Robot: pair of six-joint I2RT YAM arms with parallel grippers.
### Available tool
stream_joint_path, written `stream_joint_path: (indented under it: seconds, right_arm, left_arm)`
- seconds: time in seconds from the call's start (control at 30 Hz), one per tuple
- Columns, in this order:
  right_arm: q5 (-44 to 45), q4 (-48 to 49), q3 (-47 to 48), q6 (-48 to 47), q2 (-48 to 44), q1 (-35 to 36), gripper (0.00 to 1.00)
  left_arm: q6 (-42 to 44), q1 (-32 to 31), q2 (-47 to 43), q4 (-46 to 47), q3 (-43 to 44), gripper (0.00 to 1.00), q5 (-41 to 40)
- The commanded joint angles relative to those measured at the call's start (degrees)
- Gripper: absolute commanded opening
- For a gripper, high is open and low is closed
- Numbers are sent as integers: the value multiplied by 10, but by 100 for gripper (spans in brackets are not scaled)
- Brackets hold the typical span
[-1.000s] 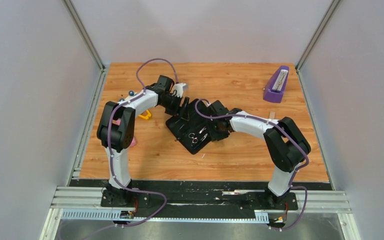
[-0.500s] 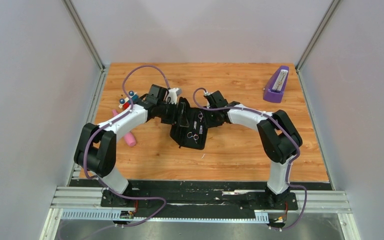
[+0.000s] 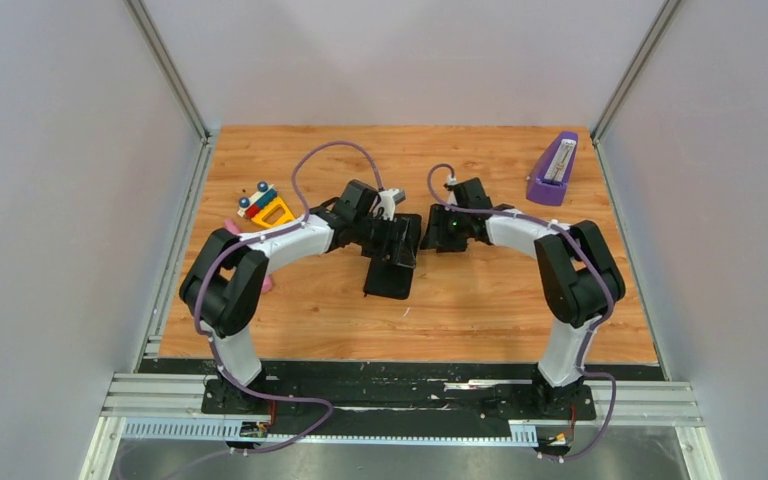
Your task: Sort the hair-cutting tools
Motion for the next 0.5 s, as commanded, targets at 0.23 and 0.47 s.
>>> stream_joint_path:
  seconds: [0.23,0.47]
  right_arm:
    - [-172,105,-81,108,-87,-70,50]
    - [-239,159,-76,142,-44,-64,44]
  left_arm:
    - [-25,-8,40,7,17,86,-19]
    - [-32,-7,37,8,17,86,-25]
